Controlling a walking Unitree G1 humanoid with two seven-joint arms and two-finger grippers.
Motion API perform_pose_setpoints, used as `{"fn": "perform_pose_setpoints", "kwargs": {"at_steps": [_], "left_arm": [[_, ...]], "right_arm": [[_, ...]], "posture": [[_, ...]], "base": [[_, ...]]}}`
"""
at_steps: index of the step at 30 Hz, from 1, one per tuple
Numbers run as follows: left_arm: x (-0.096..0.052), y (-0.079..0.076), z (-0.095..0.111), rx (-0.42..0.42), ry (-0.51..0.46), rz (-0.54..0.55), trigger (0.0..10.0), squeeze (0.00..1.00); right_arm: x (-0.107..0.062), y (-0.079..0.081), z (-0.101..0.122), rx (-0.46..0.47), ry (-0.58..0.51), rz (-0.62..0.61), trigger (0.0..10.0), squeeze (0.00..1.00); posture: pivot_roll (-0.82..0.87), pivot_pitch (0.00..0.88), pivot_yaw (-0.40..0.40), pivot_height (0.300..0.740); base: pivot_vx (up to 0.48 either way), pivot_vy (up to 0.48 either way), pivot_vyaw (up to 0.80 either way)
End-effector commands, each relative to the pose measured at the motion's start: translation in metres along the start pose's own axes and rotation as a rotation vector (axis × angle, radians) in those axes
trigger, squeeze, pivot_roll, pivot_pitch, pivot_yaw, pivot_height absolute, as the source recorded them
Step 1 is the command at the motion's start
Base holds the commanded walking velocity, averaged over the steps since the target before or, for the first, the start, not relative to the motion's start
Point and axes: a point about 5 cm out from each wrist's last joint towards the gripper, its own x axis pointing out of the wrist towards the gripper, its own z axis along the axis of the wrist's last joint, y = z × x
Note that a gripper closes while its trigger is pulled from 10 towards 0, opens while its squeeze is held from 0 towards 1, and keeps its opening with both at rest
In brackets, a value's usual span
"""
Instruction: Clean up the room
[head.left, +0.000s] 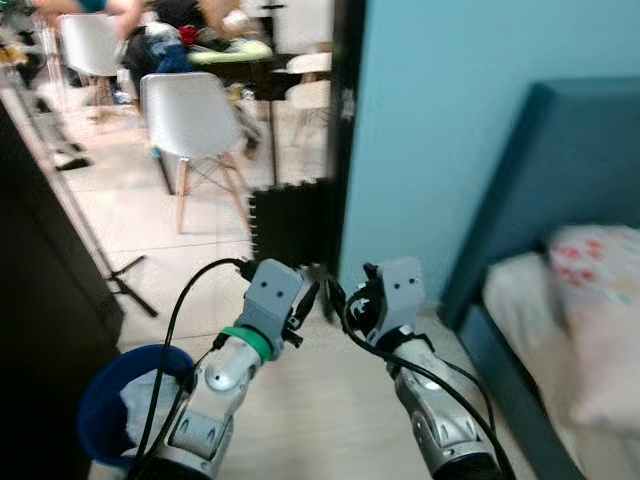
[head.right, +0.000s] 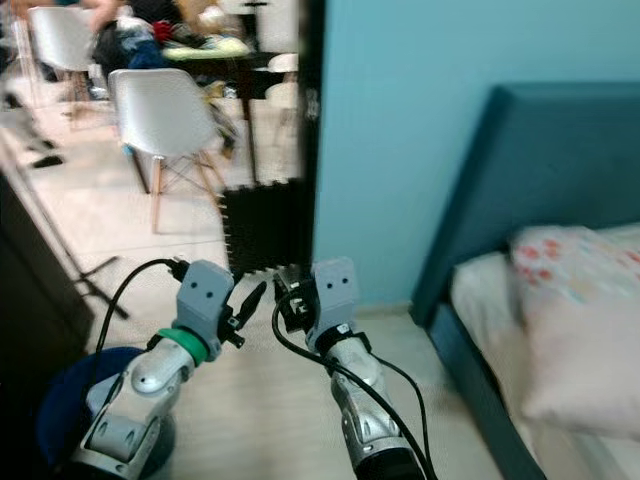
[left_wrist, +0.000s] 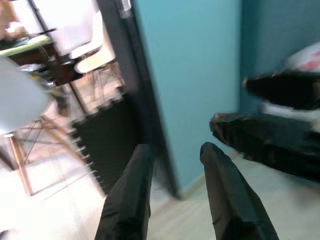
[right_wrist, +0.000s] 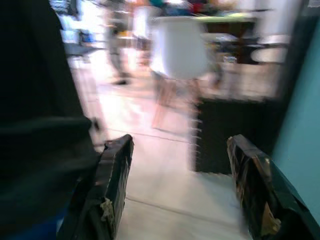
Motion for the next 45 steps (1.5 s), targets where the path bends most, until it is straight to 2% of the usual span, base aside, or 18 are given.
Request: {"fn": "perform_pose_setpoints", "kwargs": {"at_steps": [1,14,20,24,45], "left_arm": [[0.001,-0.008,0.003,-0.011,-0.011,-0.023,10.0,0.00],[0.001,-0.011,0.002,-0.018,-0.016,-0.037,10.0,0.00],[-0.001,-0.012,0.000,-0.014,-0.013,-0.048,10.0,0.00],[0.000,-0.009,-0.002,-0.010,-0.002,-0.032,10.0,0.00],[0.002,-0.009,0.001,-0.021,-0.012,-0.023,10.0,0.00]], "right_arm": [[-0.005,-0.009,-0.004,-0.012,0.025,-0.027,10.0,0.00],[-0.007,-0.008,-0.008,-0.012,0.046,-0.025,10.0,0.00],[-0.008,-0.006,-0.014,-0.003,0.069,-0.023,10.0,0.00],[-0.009,-0.007,-0.015,0.032,0.075,-0.032,10.0,0.00],[-0.008,-0.008,-0.015,0.040,0.073,-0.044,10.0,0.00]], "posture": [[-0.14,0.027,0.061,0.735],[-0.14,0.022,0.058,0.735],[-0.14,0.018,0.059,0.735],[-0.14,0.016,0.058,0.735],[-0.14,0.023,0.066,0.735]], "base": [[0.394,-0.266,0.00],[0.373,-0.285,0.00],[0.000,0.000,0.00],[0.000,0.000,-0.80],[0.000,0.000,-0.80]]}}
